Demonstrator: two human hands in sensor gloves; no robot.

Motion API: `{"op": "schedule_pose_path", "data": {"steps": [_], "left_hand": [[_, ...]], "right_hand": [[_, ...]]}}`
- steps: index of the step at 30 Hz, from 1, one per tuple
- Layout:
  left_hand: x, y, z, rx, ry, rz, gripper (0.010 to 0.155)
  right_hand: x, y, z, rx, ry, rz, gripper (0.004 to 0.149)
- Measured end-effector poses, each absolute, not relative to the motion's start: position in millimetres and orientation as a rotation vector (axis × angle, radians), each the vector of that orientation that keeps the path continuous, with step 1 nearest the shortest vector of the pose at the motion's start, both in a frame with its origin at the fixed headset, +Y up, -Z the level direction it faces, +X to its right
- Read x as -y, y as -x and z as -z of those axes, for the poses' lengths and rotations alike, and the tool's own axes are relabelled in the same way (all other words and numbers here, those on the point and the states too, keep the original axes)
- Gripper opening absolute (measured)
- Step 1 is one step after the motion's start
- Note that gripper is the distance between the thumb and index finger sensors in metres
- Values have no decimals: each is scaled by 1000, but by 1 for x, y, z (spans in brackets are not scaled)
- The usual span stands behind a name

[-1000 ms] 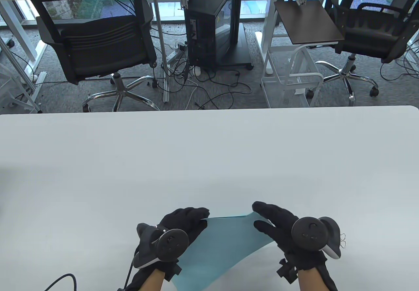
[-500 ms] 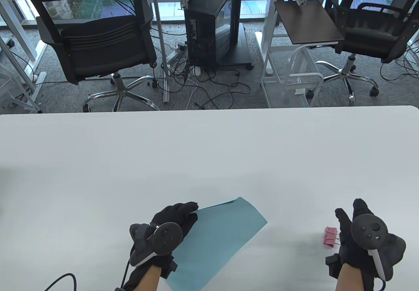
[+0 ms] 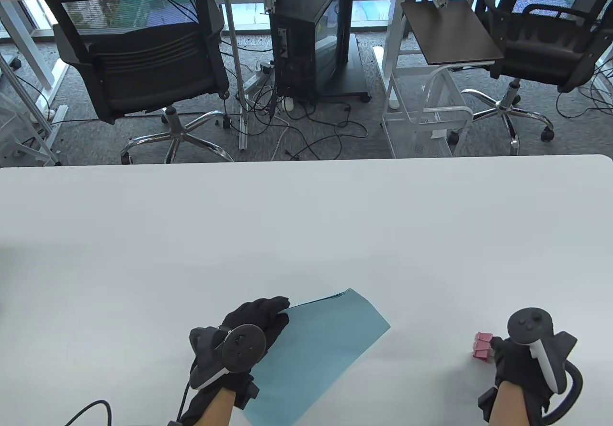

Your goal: Clip paper with binder clip (Right hand to clip)

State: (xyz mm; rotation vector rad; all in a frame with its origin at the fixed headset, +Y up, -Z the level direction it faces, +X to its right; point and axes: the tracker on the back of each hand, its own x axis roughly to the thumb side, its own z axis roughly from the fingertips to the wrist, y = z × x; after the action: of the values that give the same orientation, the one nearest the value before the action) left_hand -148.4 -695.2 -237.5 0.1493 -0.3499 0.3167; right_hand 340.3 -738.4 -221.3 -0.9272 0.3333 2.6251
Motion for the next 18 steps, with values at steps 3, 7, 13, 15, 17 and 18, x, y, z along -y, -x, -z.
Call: {"op": "schedule_pose_path", "data": {"steps": [3, 7, 13, 15, 17, 18], "left_hand": [[695, 148, 238, 351, -147, -315, 40], [696, 147, 238, 353, -141, -310, 40], [697, 145, 238, 355, -137, -302, 40], [697, 145, 238, 355, -136, -300, 40], [697, 145, 238, 356, -135, -297, 40], [697, 145, 238, 355, -134, -297, 40]], "right_hand": [[740, -339, 222, -348, 916, -2621, 39], [741, -338, 224, -306, 807, -2547, 36], [735, -332, 226, -147, 615, -2435, 32], [728, -326, 227, -28, 532, -2406, 33], [719, -318, 228, 94, 411, -2370, 35], [713, -312, 228, 144, 352, -2355, 36]]}}
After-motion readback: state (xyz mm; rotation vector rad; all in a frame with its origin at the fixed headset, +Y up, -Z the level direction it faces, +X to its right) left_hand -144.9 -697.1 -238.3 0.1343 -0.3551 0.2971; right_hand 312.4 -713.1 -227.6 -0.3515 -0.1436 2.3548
